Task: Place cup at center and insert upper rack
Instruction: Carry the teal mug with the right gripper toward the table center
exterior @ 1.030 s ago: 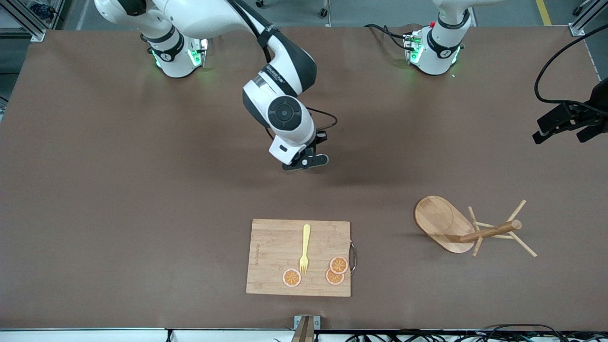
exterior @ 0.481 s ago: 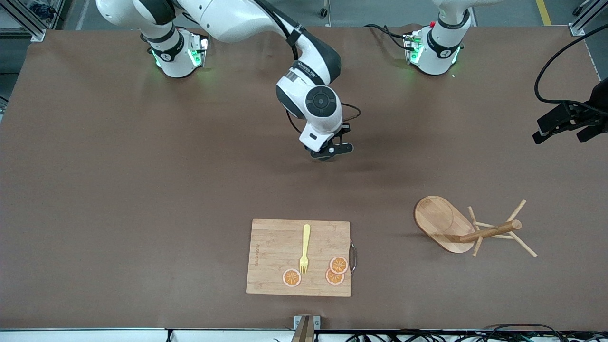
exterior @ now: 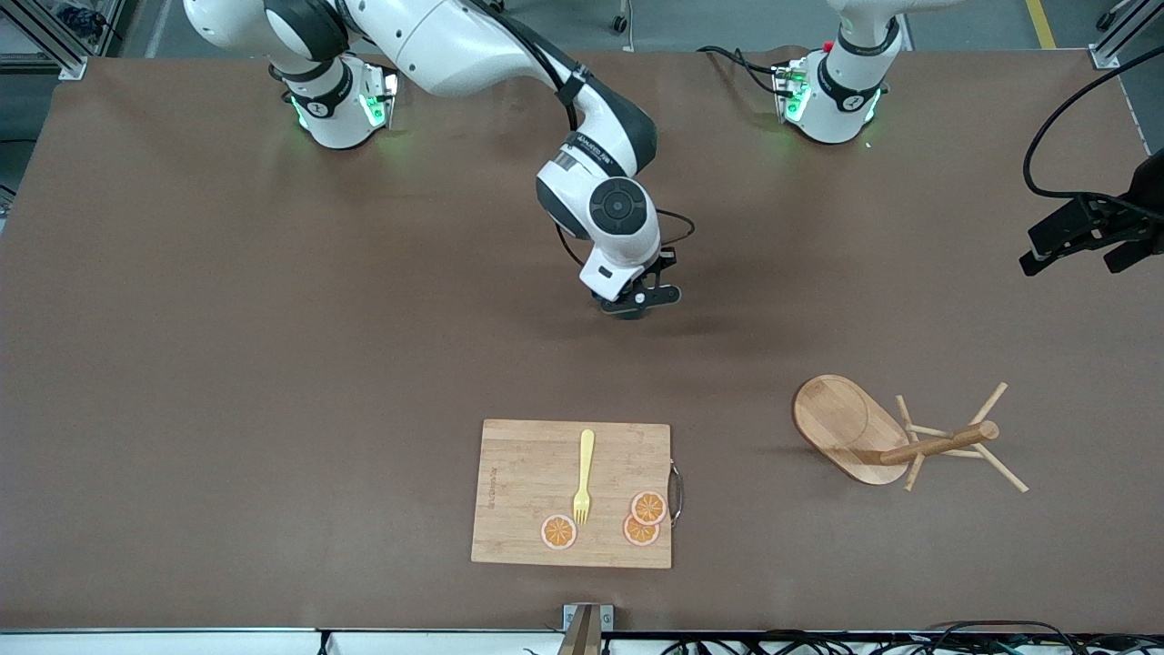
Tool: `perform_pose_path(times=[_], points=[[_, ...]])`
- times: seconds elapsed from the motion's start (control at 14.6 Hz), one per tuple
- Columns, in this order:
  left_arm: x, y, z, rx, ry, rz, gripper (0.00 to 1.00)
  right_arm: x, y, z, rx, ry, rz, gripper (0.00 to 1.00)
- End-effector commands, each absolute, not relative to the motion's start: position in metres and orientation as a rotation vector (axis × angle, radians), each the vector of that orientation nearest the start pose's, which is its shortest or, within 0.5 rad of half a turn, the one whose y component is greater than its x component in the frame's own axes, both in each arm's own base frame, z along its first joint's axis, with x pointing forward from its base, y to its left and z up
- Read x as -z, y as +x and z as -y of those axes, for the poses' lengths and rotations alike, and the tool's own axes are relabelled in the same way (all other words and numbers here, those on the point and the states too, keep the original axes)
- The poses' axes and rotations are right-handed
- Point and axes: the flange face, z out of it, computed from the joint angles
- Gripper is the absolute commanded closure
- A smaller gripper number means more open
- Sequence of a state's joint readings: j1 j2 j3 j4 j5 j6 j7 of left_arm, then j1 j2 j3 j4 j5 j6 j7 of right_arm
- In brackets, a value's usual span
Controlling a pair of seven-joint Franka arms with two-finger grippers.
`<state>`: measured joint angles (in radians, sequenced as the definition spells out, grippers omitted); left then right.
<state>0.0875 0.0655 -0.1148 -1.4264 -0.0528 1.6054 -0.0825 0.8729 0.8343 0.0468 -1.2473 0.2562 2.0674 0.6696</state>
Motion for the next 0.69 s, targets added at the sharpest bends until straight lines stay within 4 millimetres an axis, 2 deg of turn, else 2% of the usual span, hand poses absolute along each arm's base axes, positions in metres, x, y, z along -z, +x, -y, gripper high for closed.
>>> perform_pose_path(times=[0.0,0.07,0.21,0.34,0.55,0.62], points=[[-0.666,0.574,0.018,0.178,-3.196,0.074,0.0,-0.267,0.454,-0.605,-0.272,-2.958,0.116,0.06],[-0.666,0.574,0.019,0.178,-3.196,0.072,0.0,-0.268,0.46,-0.601,-0.237,-2.983,0.104,0.0],[-0.668,0.573,0.018,0.183,-3.201,0.069,0.0,-0.274,0.464,-0.6,-0.211,-2.987,0.1,0.0],[-0.67,0.571,0.02,0.19,-3.198,0.066,0.0,-0.287,0.467,-0.602,-0.197,-2.977,-0.015,0.0],[-0.671,0.571,0.021,0.192,-3.198,0.061,0.0,-0.322,0.478,-0.595,-0.186,-2.953,-0.136,0.0],[-0.671,0.571,0.021,0.192,-3.198,0.061,0.0,-0.341,0.486,-0.585,-0.191,-2.952,-0.18,0.0]])
